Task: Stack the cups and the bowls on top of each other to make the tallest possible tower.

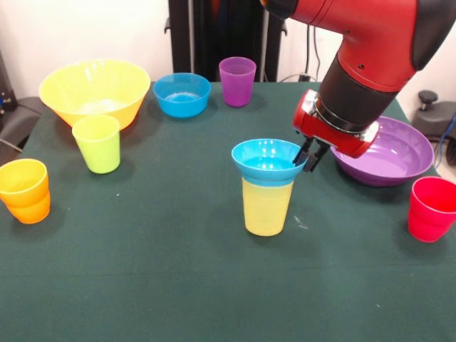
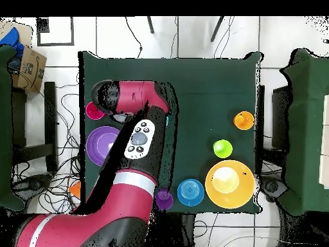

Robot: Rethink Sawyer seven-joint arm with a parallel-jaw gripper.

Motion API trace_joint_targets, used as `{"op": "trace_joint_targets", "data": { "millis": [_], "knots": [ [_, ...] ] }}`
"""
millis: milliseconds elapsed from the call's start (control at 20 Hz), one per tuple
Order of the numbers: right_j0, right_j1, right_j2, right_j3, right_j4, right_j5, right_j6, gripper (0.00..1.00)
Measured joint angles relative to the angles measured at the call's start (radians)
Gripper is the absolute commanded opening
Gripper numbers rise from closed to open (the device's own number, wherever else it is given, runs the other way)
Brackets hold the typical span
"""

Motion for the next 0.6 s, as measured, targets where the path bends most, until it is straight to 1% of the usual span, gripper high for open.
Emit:
{"op": "trace_joint_targets", "data": {
  "millis": [300, 600],
  "knots": [
    [0.0, 0.007, 0.0, 0.0, 0.0, 0.03, 0.0, 0.0],
    [0.0, 0.011, 0.0, 0.0, 0.0, 0.033, 0.0, 0.0]
  ]
}}
